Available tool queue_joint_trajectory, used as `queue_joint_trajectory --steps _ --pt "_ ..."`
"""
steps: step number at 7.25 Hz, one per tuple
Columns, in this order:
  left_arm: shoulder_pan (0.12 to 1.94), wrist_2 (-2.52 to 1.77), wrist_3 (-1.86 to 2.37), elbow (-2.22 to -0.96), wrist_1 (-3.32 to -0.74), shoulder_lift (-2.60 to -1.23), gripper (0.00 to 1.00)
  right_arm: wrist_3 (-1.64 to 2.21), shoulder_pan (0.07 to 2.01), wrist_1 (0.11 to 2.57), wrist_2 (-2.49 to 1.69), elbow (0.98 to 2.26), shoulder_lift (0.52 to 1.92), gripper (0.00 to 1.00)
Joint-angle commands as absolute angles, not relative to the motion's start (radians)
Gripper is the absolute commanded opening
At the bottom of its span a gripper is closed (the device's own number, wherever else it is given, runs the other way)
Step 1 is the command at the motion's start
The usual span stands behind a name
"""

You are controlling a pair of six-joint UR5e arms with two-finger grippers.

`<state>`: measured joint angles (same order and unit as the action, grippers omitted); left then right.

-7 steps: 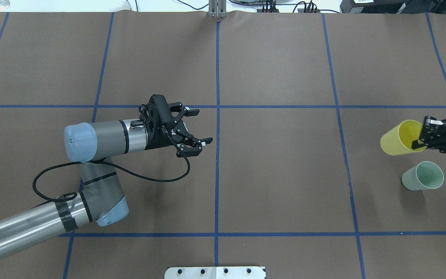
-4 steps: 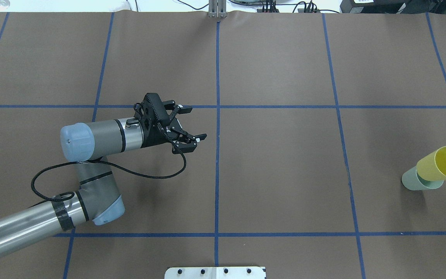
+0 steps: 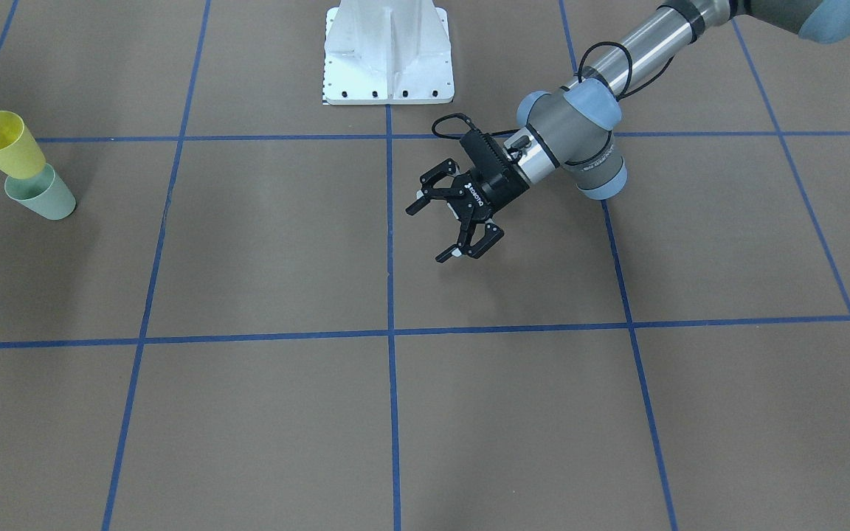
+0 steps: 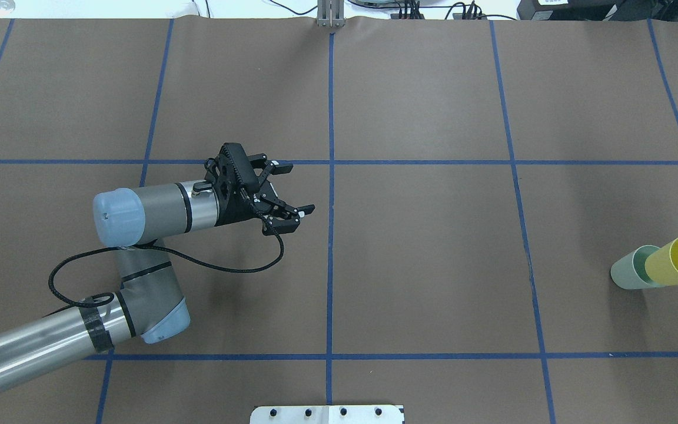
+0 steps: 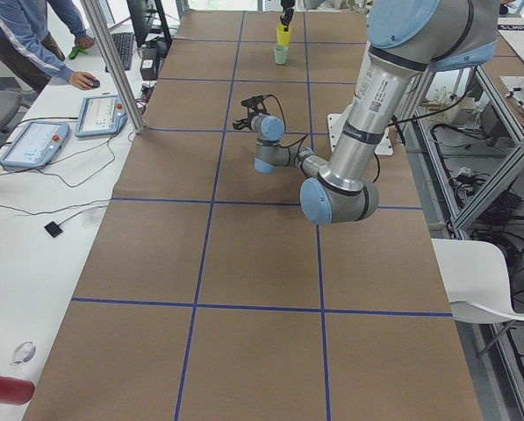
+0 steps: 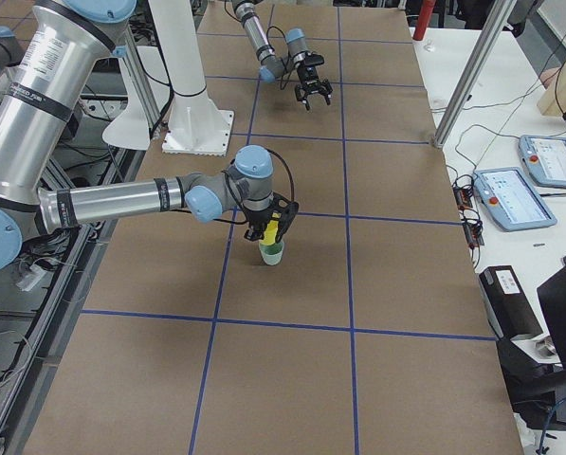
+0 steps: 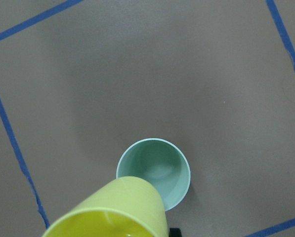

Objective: Transfer and stack yellow cup on green cup

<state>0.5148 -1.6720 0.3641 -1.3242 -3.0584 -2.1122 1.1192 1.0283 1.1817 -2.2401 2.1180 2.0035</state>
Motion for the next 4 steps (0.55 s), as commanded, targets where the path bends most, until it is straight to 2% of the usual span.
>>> queue_joint_trajectory --steps 1,4 --pt "0.512 -1.672 0.364 -1.319 -3.057 -2.112 0.99 1.117 1.025 1.181 -2.238 2.092 1.993 0.00" --pt "0.509 -1.672 0.365 -1.316 -3.057 -2.112 0.99 1.117 1.025 1.181 -2.241 2.085 1.967 0.00"
